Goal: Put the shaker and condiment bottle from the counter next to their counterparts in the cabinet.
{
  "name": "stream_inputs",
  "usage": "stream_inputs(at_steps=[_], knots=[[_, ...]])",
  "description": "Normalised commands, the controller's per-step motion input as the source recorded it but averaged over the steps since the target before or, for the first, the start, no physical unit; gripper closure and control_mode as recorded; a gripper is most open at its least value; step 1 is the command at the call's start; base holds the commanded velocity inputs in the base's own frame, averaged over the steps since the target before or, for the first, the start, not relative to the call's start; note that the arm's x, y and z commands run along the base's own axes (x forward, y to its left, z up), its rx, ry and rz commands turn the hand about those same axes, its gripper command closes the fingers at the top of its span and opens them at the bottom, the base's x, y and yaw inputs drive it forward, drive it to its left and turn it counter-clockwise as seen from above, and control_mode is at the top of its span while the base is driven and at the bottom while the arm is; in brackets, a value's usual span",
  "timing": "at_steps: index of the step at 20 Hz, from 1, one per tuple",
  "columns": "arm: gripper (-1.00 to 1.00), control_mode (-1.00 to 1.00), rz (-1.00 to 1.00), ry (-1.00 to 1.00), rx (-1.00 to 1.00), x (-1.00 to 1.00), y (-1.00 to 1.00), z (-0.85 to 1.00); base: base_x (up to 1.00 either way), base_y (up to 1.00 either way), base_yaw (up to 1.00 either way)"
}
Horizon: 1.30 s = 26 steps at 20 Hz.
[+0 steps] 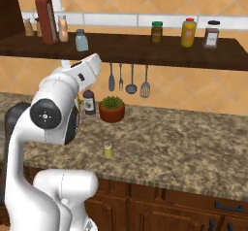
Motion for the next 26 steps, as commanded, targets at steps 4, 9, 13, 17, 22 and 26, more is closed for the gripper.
stream_inputs(at_steps=[4, 9, 13, 17, 22, 26], knots=[[-1.00, -1.00, 0.04, 0.07, -0.41, -0.52, -1.00, -0.45, 0.00, 0.00, 0.00], [-1.00, -1.00, 0.02, 0.09, -0.39, -0.29, -0.99, -0.57, 0.00, 0.00, 0.00], [-1.00, -1.00, 0.01, 0.14, -0.42, -0.02, -0.69, -0.37, 0.00, 0.00, 0.00], [-1.00, -1.00, 0.01, 0.16, -0.32, 0.14, -0.49, -0.39, 0.00, 0.00, 0.00], [-1.00, -1.00, 0.11, 0.28, -0.13, 0.55, -0.33, -0.74, 0.00, 0.00, 0.00], [-1.00, -1.00, 0.30, 0.41, -0.21, 0.60, -0.34, -1.00, 0.00, 0.00, 0.00]])
